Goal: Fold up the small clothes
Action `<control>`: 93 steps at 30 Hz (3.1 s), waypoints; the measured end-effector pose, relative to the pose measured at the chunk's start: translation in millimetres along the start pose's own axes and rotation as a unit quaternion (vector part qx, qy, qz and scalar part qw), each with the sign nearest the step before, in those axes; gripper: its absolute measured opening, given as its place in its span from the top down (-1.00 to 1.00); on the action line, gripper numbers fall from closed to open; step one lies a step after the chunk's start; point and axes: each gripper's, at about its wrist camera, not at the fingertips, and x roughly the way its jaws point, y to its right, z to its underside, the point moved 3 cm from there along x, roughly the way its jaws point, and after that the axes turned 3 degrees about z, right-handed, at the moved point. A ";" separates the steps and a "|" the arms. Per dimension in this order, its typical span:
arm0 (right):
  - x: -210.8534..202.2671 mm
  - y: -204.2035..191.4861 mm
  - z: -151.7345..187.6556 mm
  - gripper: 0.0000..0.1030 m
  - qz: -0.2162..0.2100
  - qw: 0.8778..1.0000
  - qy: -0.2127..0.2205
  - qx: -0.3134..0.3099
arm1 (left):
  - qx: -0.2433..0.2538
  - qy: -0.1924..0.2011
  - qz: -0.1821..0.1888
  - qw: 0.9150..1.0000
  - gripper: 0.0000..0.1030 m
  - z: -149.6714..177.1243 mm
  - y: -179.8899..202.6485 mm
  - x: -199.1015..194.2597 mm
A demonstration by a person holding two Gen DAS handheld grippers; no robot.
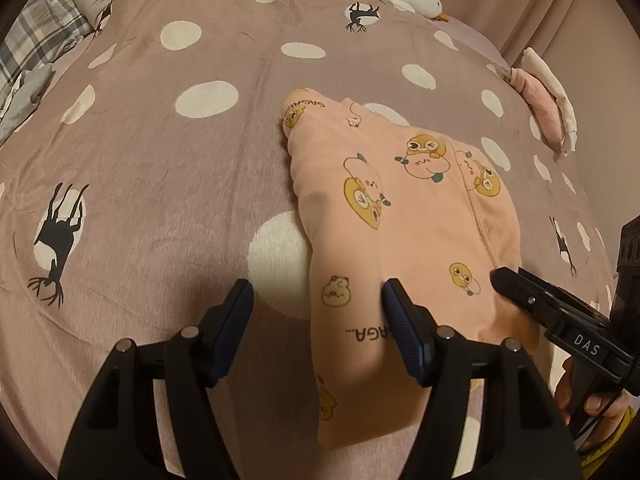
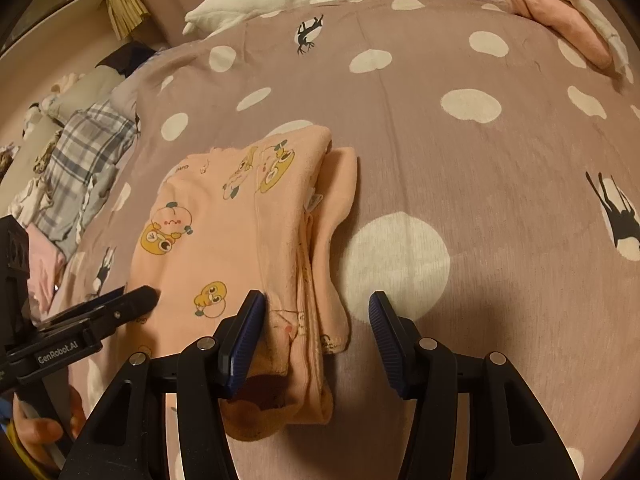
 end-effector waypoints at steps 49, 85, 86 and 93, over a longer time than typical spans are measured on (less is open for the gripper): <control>-5.3 3.9 11.9 -0.11 0.000 1.000 -0.003 0.001 | 0.005 -0.006 -0.007 1.000 -0.31 20.9 3.3 -10.2; -8.8 5.6 18.5 -0.13 -0.002 1.000 -0.005 0.005 | 0.007 -0.016 -0.014 1.000 -0.32 30.3 1.8 -13.2; -9.7 5.3 20.7 -0.13 -0.003 1.000 -0.005 0.005 | 0.007 -0.017 -0.014 1.000 -0.32 30.7 1.8 -13.6; -11.0 5.4 23.7 -0.13 -0.002 1.000 -0.006 0.005 | 0.007 -0.018 -0.016 1.000 -0.33 32.4 0.6 -15.6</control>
